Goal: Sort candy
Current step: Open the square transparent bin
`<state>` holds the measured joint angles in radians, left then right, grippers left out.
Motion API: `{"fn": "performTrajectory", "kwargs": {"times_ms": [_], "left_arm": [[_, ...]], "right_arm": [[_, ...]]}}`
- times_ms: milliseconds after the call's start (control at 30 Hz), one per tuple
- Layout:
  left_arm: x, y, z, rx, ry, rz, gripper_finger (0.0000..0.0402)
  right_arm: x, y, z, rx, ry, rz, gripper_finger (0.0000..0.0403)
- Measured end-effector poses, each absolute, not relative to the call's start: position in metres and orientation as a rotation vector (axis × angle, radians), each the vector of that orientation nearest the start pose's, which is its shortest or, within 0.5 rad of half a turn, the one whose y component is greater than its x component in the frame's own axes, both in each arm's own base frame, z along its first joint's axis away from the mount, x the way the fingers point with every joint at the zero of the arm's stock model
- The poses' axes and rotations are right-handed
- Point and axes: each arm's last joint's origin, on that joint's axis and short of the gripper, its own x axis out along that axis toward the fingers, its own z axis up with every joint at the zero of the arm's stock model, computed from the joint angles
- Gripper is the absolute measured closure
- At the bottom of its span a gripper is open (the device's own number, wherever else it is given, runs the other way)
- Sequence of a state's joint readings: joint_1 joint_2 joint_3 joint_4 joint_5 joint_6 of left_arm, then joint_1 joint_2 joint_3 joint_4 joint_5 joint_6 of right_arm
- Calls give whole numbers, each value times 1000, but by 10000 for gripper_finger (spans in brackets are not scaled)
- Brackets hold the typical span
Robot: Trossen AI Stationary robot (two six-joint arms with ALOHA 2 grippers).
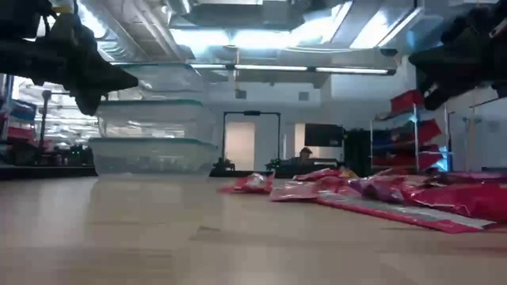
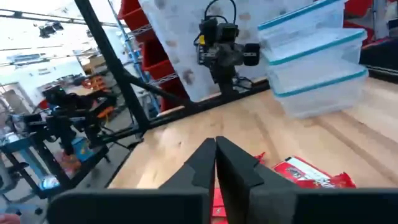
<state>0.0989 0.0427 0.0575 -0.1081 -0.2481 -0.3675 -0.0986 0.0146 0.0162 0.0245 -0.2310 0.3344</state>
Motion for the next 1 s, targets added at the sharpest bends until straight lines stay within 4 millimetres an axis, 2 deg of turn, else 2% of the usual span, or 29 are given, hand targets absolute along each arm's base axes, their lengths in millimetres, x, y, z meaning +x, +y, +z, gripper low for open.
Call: {"fn": "performTrajectory", "kwargs": {"times_ms": [100, 167, 333, 467, 600, 800, 1000], "left_arm": [[95, 16, 170, -357, 28, 360, 402], [95, 17, 170, -357, 29, 360, 402], [95, 17, 169, -357, 29, 360, 402], [95, 17, 169, -356, 29, 360, 402], [95, 17, 169, -357, 29, 360, 402], [95, 16, 169, -357, 29, 360, 402], [95, 17, 169, -357, 29, 360, 402]], "right_arm": [[99, -2, 170, 325, 10, 159, 402], [100, -3, 177, 294, 2, 159, 399], [105, -4, 213, 97, -38, 114, 362], [123, -7, 240, -7, -7, 77, 317], [160, -11, 262, -77, 72, 80, 284], [240, -19, 291, -227, 180, 100, 268], [321, -26, 311, -336, 257, 173, 267]]}}
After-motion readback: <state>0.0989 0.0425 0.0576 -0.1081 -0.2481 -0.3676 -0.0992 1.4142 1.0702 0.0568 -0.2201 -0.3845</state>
